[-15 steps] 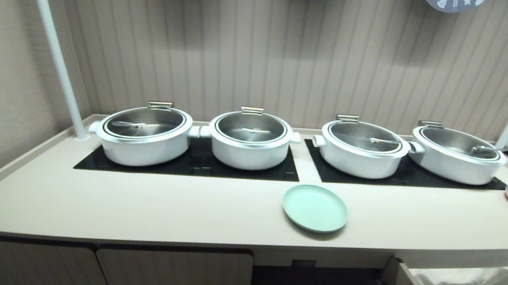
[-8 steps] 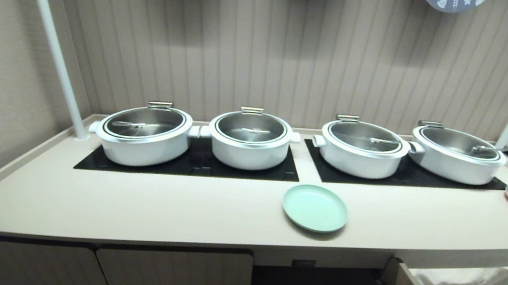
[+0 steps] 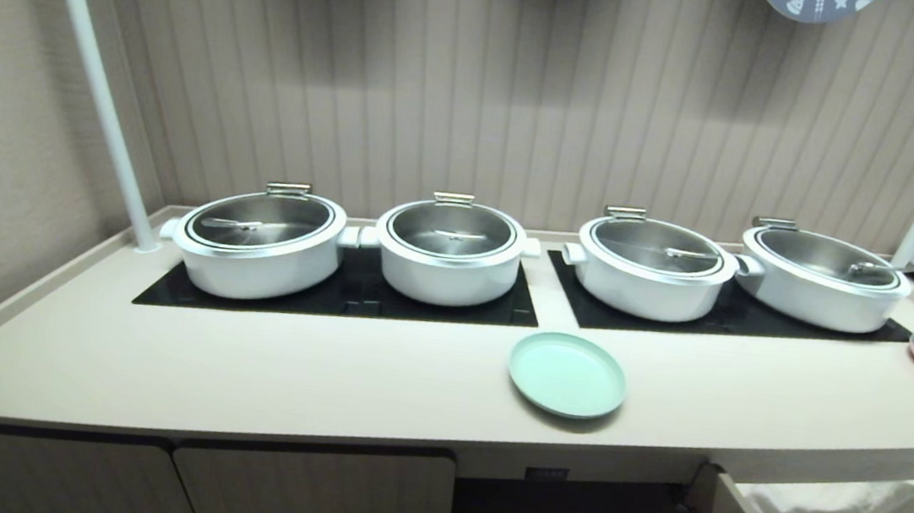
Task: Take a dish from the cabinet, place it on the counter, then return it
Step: Pick up the plate from the table
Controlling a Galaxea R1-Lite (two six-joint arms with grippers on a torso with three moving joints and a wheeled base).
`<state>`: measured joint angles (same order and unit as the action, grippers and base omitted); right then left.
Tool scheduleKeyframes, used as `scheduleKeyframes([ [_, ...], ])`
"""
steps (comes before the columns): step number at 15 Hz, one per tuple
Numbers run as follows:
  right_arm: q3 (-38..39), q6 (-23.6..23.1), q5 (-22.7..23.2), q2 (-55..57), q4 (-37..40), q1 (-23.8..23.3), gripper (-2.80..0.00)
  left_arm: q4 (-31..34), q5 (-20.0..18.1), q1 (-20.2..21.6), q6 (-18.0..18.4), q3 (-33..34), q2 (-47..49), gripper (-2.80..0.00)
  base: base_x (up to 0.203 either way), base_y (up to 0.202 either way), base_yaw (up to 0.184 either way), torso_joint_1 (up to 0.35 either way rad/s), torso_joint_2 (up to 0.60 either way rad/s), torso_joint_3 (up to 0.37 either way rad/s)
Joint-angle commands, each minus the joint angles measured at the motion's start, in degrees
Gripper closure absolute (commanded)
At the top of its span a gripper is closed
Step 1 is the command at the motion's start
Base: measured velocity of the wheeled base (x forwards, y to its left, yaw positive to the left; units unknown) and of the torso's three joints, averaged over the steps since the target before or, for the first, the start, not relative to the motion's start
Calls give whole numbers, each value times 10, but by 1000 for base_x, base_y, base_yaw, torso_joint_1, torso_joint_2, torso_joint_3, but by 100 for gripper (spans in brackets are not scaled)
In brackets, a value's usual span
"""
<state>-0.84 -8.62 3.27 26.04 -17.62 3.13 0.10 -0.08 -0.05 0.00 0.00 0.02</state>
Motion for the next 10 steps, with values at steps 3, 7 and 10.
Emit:
scheduleKeyframes([
  [3, -34, 0, 1, 145, -42, 35, 0, 0, 0, 0, 0, 0, 0, 0, 0, 0, 0, 0, 0, 0],
  [7, -102, 2, 1, 255, -64, 46, 0, 0, 0, 0, 0, 0, 0, 0, 0, 0, 0, 0, 0, 0],
  [10, -154, 4, 2, 324, -66, 61, 0, 0, 0, 0, 0, 0, 0, 0, 0, 0, 0, 0, 0, 0],
])
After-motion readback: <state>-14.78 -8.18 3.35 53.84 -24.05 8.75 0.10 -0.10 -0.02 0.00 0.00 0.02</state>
